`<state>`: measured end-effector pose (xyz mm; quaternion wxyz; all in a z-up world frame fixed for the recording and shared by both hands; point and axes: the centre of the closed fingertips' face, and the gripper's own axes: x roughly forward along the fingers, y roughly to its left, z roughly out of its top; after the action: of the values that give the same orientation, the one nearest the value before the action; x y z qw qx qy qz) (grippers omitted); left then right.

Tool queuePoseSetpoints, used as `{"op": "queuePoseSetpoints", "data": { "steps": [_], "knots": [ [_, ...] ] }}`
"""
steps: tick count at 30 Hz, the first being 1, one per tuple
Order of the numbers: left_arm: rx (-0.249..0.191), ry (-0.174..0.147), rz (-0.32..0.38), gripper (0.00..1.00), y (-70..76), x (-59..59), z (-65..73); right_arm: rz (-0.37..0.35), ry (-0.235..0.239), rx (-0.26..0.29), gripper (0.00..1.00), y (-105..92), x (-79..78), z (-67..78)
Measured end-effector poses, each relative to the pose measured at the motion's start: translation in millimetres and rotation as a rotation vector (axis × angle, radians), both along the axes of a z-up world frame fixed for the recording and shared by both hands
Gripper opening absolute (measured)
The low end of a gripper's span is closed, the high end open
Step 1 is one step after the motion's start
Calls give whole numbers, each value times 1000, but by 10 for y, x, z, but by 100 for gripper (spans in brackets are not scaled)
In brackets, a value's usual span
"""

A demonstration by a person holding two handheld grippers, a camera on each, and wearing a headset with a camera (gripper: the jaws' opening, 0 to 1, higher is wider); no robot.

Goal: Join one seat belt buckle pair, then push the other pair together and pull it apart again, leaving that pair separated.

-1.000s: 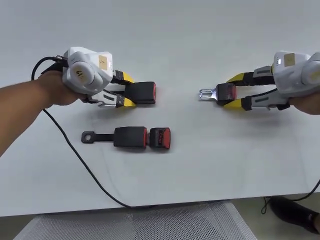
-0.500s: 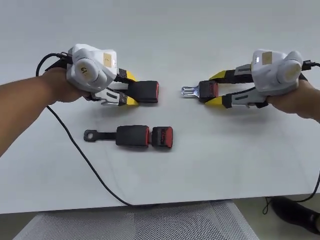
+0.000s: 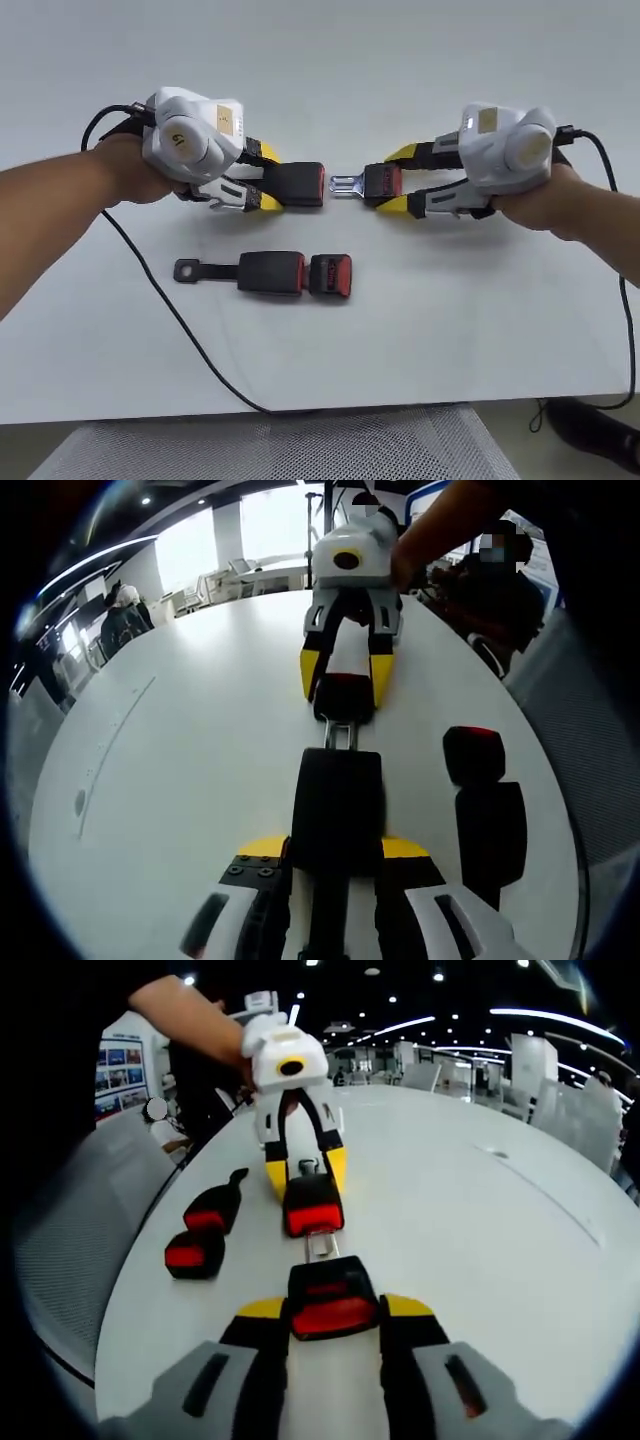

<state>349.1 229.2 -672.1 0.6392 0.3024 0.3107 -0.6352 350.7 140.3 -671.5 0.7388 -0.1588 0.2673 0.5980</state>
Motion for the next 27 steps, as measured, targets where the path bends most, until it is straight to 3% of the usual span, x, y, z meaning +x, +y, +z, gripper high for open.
{"op": "queuePoseSetpoints", "data": {
  "steps": [13,27],
  "knots": [
    [14,-3,-14,33,-5,3,3,13,-2,-20,35,199,-55,11],
    [27,-7,-38,32,-24,6,-2,-19,20,-39,34,192,-86,27]
  ]
}}
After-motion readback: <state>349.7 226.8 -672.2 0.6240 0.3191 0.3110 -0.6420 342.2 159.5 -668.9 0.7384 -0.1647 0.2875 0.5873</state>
